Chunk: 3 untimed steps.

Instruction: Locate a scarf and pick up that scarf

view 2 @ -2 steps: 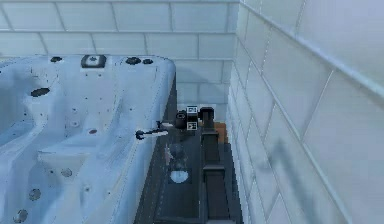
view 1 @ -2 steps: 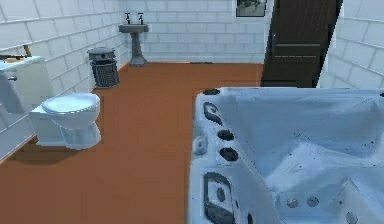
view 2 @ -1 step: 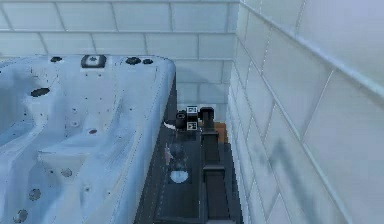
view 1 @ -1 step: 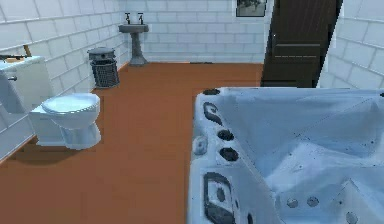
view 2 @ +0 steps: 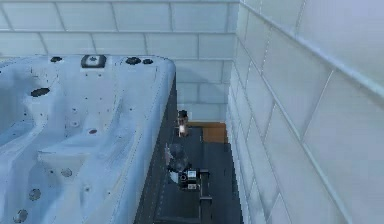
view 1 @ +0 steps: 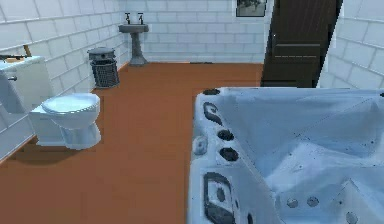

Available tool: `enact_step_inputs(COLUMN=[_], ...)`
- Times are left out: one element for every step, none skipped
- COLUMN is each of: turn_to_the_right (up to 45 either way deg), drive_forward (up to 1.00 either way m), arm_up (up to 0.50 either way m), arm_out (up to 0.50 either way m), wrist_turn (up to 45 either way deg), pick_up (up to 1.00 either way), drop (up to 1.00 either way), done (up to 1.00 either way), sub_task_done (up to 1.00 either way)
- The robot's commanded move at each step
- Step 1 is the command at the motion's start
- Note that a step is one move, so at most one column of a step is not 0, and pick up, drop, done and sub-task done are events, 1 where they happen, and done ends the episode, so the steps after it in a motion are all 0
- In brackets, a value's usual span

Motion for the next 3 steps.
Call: enact_step_inputs(turn_to_the_right=[0.0, 0.0, 0.0], drive_forward=[0.0, 0.0, 0.0], arm_up=[0.0, 0.1, 0.0], arm_out=[0.0, 0.0, 0.0], wrist_turn=[0.0, 0.0, 0.0], pick_up=[1.0, 0.0, 0.0], drop=[0.0, 0.0, 0.0], done=[0.0, 0.0, 1.0], sub_task_done=[0.0, 0.0, 0.0])
